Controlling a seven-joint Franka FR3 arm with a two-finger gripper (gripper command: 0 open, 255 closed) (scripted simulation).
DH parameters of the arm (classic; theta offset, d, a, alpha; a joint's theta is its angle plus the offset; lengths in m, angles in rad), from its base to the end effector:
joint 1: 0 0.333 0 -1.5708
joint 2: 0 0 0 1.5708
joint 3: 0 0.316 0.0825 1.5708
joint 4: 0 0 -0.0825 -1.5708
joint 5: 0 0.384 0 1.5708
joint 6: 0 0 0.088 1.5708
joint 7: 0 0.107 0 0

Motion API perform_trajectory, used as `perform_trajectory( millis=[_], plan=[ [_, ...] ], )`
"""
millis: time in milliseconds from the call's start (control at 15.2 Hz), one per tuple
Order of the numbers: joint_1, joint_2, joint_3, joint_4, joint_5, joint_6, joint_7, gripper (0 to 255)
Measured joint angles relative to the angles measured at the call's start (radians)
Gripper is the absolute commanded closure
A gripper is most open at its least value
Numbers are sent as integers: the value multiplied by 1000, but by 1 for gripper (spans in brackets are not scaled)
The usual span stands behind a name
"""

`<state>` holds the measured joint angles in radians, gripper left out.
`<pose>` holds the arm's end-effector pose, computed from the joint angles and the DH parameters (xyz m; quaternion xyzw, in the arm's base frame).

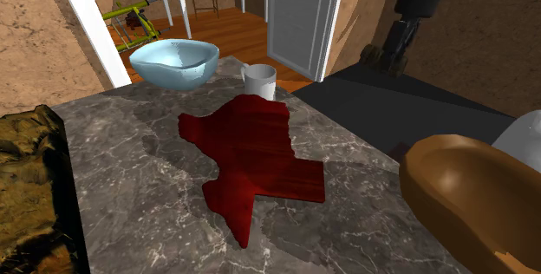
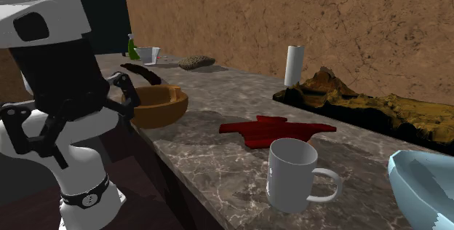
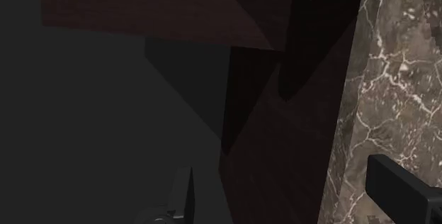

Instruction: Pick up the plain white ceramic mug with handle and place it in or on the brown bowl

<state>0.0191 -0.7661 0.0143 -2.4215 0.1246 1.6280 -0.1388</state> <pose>0.3145 0.0242 0.5589 -0.9951 -0.0794 0.0105 0.0578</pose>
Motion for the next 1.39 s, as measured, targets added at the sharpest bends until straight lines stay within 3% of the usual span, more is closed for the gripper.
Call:
perform_trajectory(
  millis=[198,792,1386],
  plan=[
    [10,31,27,18,13,20,26,0],
    [52,260,202,178,53,131,207,0],
    [70,564,364,450,-26,187,414,0]
  ],
)
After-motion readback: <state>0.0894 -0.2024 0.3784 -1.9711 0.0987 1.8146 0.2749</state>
